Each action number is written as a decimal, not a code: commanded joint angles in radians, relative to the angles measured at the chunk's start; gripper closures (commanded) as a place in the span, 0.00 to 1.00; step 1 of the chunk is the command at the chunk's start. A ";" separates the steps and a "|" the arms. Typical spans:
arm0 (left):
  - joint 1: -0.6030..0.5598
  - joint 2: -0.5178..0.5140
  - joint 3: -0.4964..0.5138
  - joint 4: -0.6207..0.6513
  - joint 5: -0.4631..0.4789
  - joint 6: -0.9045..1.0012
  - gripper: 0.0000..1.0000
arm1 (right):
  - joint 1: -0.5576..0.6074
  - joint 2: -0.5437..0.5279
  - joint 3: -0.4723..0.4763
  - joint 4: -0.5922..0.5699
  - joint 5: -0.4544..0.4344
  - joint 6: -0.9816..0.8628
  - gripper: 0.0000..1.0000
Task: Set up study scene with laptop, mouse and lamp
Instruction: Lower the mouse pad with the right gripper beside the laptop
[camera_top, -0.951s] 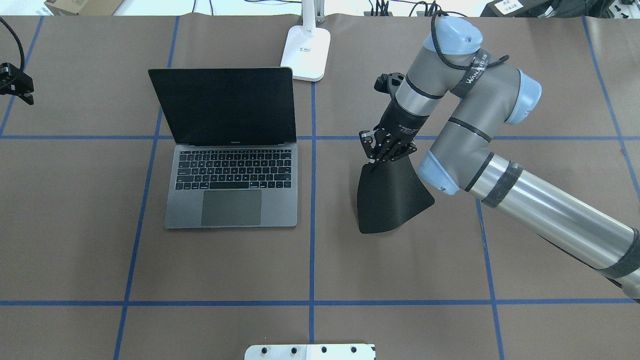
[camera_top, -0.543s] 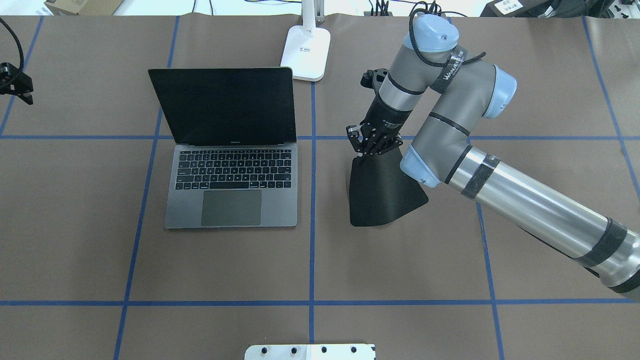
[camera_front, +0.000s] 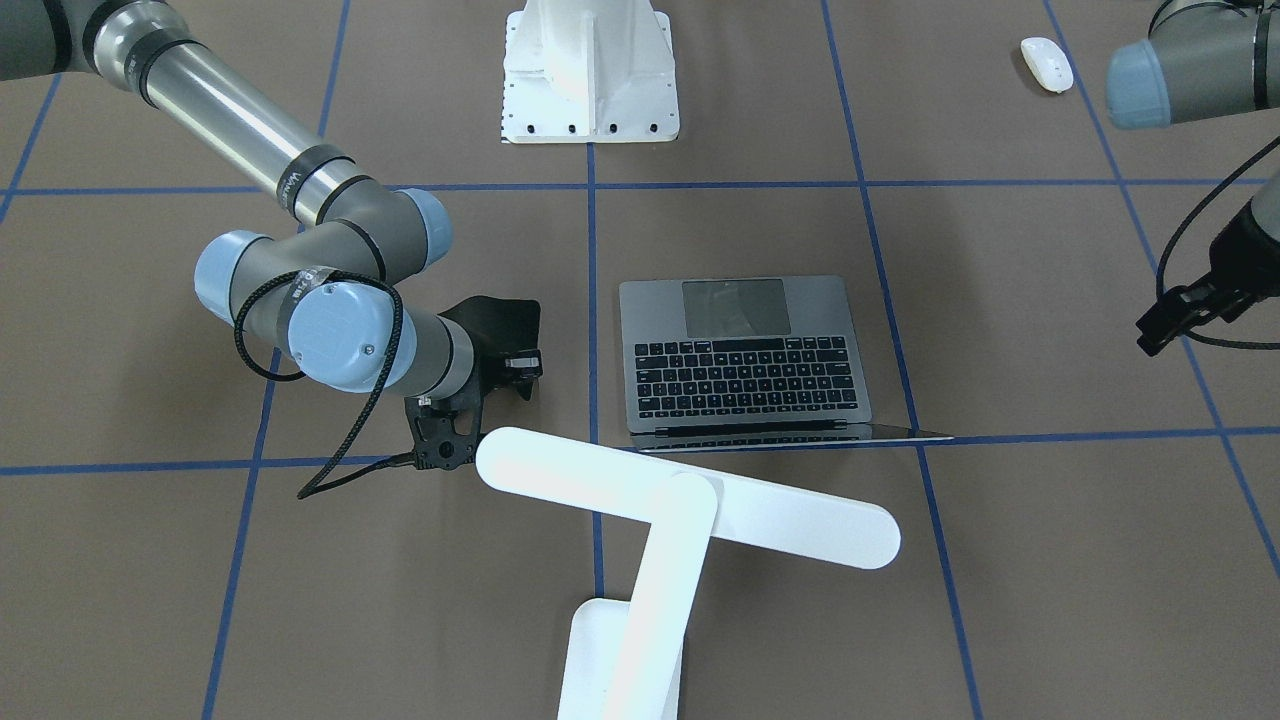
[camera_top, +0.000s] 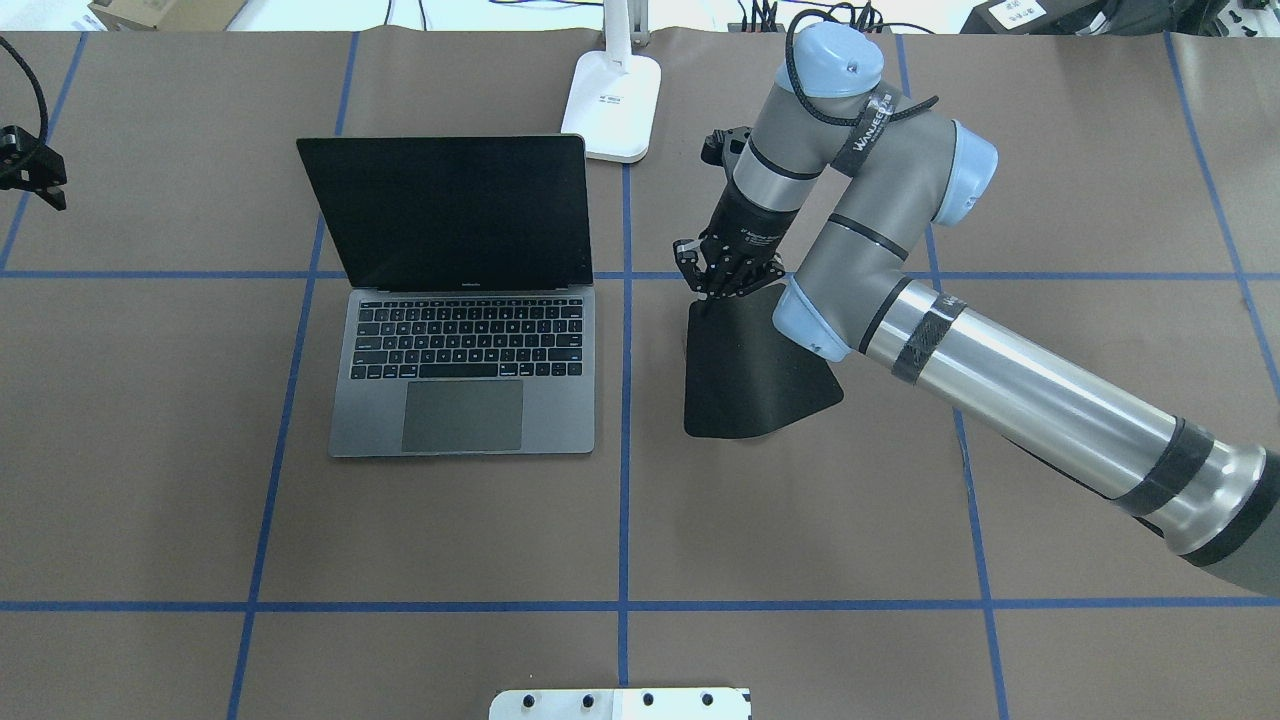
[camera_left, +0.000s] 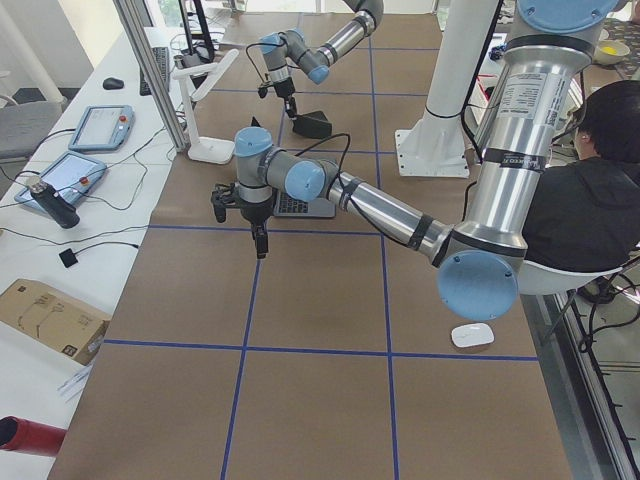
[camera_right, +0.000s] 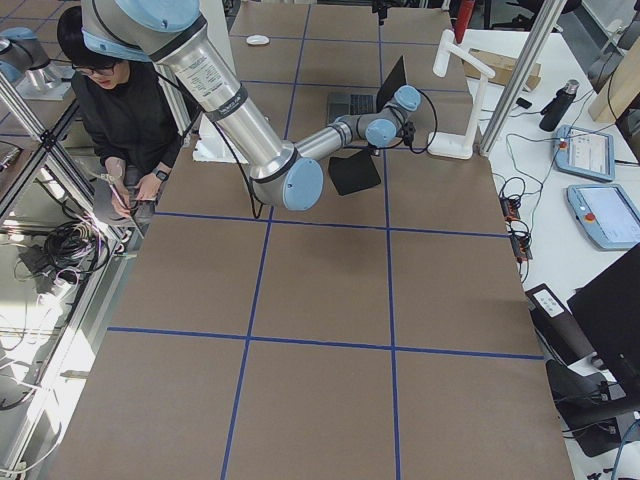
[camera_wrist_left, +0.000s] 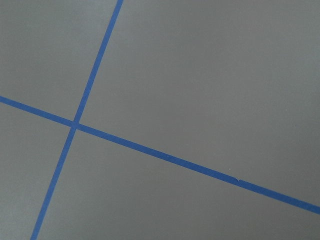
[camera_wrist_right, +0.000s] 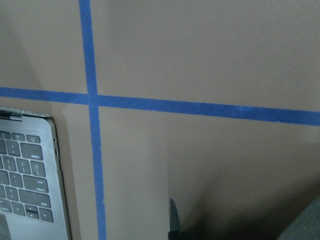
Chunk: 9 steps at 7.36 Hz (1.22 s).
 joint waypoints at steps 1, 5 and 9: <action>0.000 0.000 0.000 -0.002 0.000 -0.001 0.01 | -0.006 0.008 -0.011 0.002 -0.001 0.003 1.00; 0.000 0.000 0.000 -0.006 0.000 -0.002 0.01 | -0.026 0.031 -0.025 0.005 -0.001 0.032 1.00; 0.000 -0.002 -0.001 -0.006 0.000 -0.001 0.01 | -0.031 0.033 -0.025 0.037 -0.006 0.179 1.00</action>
